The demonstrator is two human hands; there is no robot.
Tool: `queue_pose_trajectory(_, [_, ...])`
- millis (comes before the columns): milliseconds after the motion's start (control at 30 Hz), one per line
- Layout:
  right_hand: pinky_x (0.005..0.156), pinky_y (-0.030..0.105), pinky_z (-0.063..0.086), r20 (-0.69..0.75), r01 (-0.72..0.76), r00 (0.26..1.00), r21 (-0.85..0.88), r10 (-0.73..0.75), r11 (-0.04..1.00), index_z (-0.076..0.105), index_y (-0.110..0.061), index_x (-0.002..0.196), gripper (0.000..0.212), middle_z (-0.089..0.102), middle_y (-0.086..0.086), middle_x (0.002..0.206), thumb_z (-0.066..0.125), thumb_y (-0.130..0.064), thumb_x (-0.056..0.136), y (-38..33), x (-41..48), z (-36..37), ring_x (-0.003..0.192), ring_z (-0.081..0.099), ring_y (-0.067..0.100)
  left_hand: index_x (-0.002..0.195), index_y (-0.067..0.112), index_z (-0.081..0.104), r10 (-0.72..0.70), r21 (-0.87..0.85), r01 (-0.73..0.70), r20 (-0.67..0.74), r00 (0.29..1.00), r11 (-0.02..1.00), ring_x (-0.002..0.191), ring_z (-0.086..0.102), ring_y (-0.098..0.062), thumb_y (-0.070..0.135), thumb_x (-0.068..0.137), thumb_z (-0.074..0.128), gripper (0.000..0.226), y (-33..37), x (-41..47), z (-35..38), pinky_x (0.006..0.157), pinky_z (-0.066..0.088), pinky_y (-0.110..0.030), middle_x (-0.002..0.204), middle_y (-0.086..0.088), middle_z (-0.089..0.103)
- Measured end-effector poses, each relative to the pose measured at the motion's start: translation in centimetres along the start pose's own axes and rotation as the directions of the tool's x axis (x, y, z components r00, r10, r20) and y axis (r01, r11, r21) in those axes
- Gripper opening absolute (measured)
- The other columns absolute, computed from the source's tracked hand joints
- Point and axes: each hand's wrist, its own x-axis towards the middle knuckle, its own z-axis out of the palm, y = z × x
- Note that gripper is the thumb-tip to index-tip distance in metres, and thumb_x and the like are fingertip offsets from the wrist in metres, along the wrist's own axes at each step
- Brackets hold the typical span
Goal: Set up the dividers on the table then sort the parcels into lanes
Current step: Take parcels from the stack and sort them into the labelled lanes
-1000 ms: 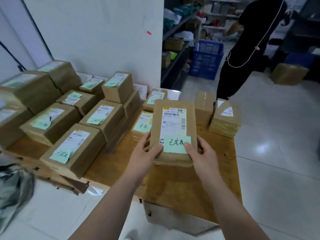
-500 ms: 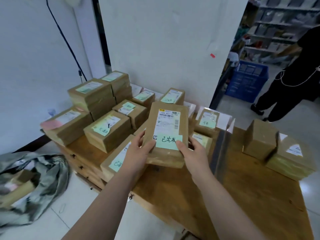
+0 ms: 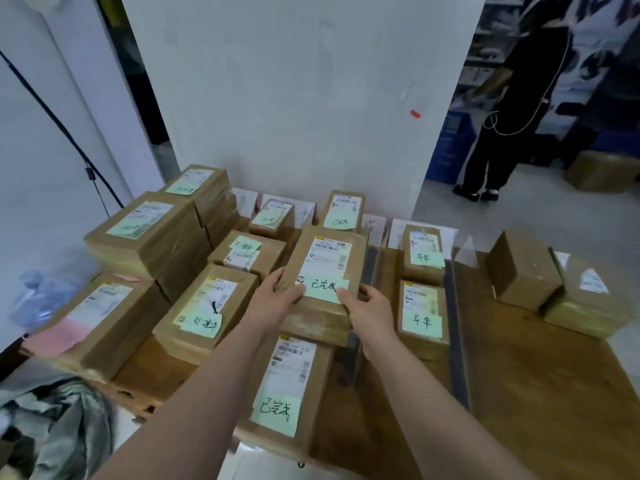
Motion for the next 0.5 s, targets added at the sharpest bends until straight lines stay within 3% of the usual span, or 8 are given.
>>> queue_pose_trajectory(267, [0.069,0.024,0.053,-0.035,-0.032,0.999,-0.087,0.029,0.996,0.047,-0.016,0.138,0.049,0.061,0.0,0.124,0.063,-0.028,0.092,-0.2,2.5,1.2,0.093,0.059,0.011,0.128,0.034,0.044,-0.049,-0.059,0.052,0.054,0.997,0.997,0.101,0.067,-0.015,0.019,0.094,0.064,0.042,-0.9,3.3,0.1,0.093,0.055,-0.039,0.107,0.007,0.068])
queue_pose_trajectory(400, [0.079,0.03,0.055,-0.039,-0.035,0.999,-0.128,0.03,0.991,0.048,-0.017,0.136,0.046,0.06,0.001,0.127,0.061,-0.028,0.093,0.0,3.2,1.5,0.098,0.057,0.012,0.14,0.029,0.043,-0.061,-0.058,0.065,0.073,0.995,0.996,0.105,0.067,-0.018,0.023,0.092,0.068,0.055,-1.3,4.4,-0.1,0.096,0.054,-0.043,0.12,0.003,0.068])
queue_pose_trajectory(500, [0.075,0.028,0.055,-0.036,-0.014,0.999,-0.154,0.008,0.988,0.048,-0.017,0.136,0.045,0.059,0.0,0.127,0.06,-0.029,0.094,0.1,3.6,1.7,0.095,0.055,0.011,0.143,0.027,0.041,-0.068,-0.047,0.071,0.068,0.995,0.996,0.108,0.066,-0.019,0.025,0.091,0.069,0.059,-1.5,5.0,-0.2,0.096,0.054,-0.044,0.124,0.002,0.066])
